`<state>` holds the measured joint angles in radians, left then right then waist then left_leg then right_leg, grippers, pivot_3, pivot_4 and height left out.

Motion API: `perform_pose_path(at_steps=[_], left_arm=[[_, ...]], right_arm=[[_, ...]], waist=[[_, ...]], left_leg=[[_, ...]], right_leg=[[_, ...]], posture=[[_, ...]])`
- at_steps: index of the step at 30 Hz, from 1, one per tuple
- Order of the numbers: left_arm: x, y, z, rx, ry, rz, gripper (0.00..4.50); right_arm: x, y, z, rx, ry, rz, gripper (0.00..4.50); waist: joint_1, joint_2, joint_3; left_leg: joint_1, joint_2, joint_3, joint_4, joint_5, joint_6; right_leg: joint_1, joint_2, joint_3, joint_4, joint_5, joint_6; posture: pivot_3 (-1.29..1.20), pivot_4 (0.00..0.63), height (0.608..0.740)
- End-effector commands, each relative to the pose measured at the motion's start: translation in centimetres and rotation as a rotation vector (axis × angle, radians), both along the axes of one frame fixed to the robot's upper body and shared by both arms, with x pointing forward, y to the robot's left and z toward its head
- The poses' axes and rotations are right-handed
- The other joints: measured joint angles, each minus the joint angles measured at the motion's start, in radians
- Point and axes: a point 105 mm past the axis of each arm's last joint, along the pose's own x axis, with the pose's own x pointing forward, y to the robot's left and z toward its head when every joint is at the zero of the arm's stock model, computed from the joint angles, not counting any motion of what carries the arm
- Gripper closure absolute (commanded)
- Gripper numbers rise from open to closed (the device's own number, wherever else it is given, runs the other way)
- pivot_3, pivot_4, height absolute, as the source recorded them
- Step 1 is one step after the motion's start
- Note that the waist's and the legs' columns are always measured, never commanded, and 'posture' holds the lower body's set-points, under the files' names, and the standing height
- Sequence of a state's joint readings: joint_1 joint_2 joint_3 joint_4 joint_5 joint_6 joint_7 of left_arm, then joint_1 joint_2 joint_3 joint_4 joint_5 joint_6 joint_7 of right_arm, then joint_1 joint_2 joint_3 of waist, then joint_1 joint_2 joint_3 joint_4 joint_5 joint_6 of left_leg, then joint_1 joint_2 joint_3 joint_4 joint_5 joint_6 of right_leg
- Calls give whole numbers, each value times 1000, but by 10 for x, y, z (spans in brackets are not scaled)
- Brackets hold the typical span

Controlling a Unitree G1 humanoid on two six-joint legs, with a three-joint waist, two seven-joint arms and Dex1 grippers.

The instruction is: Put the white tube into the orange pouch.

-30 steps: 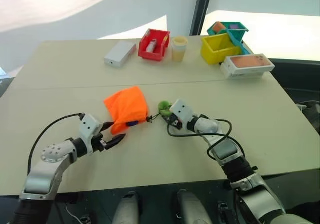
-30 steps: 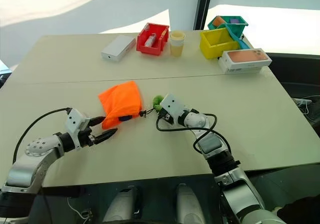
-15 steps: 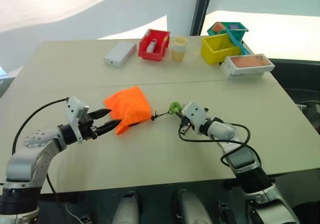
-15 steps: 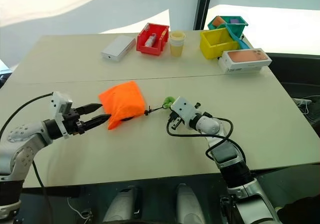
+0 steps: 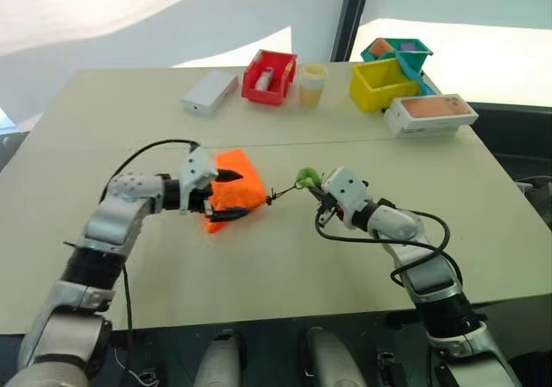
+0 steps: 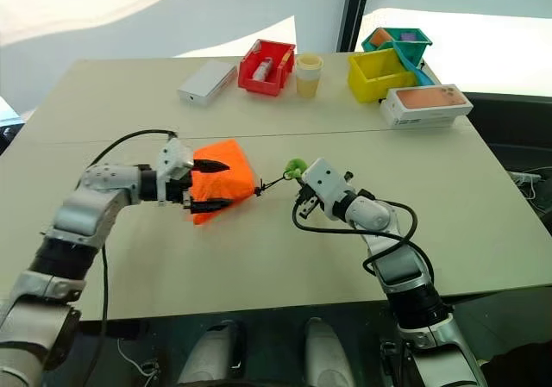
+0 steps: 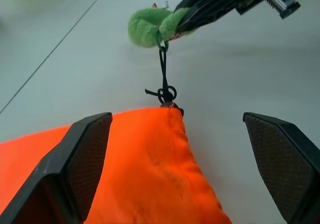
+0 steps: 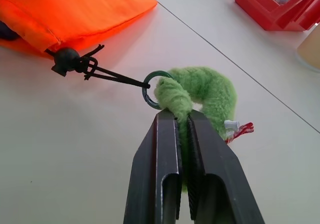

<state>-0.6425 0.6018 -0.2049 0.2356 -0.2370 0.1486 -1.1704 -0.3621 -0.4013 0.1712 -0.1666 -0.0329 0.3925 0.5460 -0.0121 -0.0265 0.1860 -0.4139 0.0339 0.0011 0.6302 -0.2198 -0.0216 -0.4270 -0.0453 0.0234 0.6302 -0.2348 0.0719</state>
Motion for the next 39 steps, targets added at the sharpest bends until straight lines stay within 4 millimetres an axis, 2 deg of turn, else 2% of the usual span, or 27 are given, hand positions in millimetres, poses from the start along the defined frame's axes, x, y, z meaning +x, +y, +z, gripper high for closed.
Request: perform_pose_path(at_steps=[1, 9, 19, 37, 38, 39], left_arm=[[3, -13, -1, 90, -109, -70, 45], [15, -27, -12, 195, -236, -79, 45], [22, -28, -19, 198, -199, -39, 45], [32, -34, -26, 197, -237, 38, 45], [32, -34, -26, 196, -238, 37, 558], [32, -34, -26, 195, -238, 36, 799]], right_arm=[[-2, -1, 22, 23, -74, -3, 4500], [-5, 0, 24, 26, -76, -6, 4500], [-2, 2, 27, 21, -83, 1, 4500], [-2, 3, 29, 17, -90, 3, 4500], [-2, 3, 29, 17, -90, 3, 4500], [-2, 3, 29, 16, -90, 3, 4500]], waist=[[-5, 0, 0], [-1, 0, 0], [-2, 0, 0], [-1, 0, 0], [-1, 0, 0], [-1, 0, 0]], left_leg=[[0, 0, 0, 0, 0, 0], [0, 0, -1, 0, 0, 0], [-1, 0, -1, 0, 0, 0], [0, 0, -2, 1, 0, 0], [0, 0, -2, 1, 0, 0], [0, 0, -2, 1, 0, 0]], right_leg=[[0, 0, 0, 0, 0, 0], [-1, 1, 0, 1, 0, 1], [0, 1, 0, 1, 0, 1], [0, 1, 0, 3, 0, 2], [0, 1, 0, 3, 0, 2], [0, 1, 0, 3, 0, 2]], posture=[[0, 150, 740], [0, 150, 740], [0, 150, 740], [0, 150, 740], [0, 150, 740], [0, 150, 740]])
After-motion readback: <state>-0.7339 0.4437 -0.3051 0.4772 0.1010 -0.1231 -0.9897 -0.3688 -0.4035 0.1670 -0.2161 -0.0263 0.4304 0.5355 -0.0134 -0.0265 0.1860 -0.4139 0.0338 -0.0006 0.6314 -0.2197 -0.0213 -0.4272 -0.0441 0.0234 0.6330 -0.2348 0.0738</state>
